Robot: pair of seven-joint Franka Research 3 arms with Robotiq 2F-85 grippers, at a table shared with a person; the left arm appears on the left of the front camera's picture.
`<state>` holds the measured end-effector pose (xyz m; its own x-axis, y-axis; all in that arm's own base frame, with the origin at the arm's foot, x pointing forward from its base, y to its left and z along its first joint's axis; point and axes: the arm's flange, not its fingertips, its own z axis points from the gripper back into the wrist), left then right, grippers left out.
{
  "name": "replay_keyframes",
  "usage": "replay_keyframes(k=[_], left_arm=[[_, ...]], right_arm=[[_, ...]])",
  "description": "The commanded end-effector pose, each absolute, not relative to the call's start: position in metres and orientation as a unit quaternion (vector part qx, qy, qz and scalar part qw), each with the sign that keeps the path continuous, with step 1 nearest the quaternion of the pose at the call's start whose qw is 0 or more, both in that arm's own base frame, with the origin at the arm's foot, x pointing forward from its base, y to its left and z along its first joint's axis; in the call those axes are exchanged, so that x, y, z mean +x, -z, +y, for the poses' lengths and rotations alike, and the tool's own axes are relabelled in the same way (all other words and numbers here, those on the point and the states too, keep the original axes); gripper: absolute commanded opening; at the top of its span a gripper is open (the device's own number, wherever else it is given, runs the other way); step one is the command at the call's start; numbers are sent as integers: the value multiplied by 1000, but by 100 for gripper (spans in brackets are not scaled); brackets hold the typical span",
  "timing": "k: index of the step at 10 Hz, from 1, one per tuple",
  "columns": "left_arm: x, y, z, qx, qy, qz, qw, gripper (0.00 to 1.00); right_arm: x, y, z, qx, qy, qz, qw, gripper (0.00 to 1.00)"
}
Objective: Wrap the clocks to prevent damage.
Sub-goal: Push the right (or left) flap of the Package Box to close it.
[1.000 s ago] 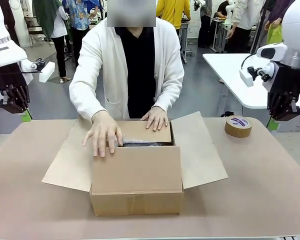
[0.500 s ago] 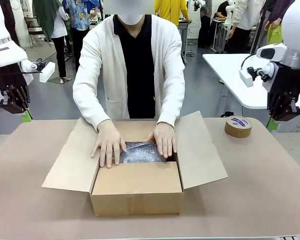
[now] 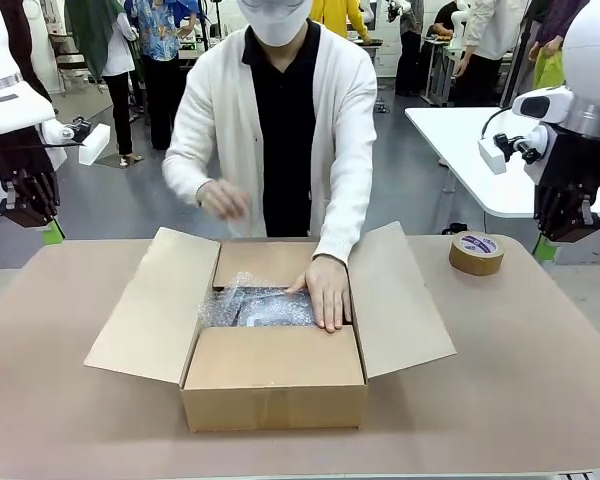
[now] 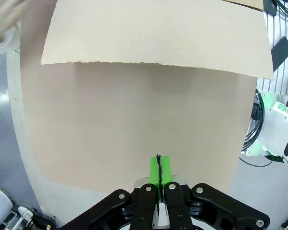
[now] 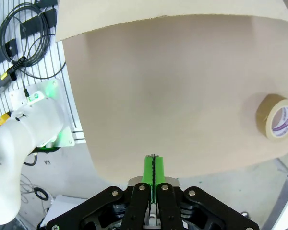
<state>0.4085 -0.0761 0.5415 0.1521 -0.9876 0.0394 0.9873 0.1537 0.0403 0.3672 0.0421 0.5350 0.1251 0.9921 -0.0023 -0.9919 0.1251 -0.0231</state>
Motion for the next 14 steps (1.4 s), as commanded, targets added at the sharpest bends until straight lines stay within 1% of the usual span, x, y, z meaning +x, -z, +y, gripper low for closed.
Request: replay_keyframes(k=[1, 9, 10, 11, 12, 13, 14], left_arm=[[408, -542, -75, 0, 649, -31, 761, 0], [408, -541, -76, 2, 651, -28, 759, 0], [419, -554, -56, -87, 671, -80, 732, 0], [433, -549, -38, -186, 720, -118, 658, 0], [445, -534, -23, -240, 719, -157, 634, 0], [439, -502, -8, -285, 705, -209, 615, 0], [446, -488, 1, -322, 698, -215, 603, 0]], right_arm=[[366, -535, 41, -13, -664, -3, 747, 1], [366, -535, 41, -13, -664, -3, 747, 1], [366, -535, 41, -13, -664, -3, 747, 1], [366, -535, 41, -13, -664, -3, 747, 1], [366, -535, 41, -13, -664, -3, 747, 1], [366, -535, 41, -13, -664, -3, 747, 1], [366, -535, 41, -13, -664, -3, 747, 1]])
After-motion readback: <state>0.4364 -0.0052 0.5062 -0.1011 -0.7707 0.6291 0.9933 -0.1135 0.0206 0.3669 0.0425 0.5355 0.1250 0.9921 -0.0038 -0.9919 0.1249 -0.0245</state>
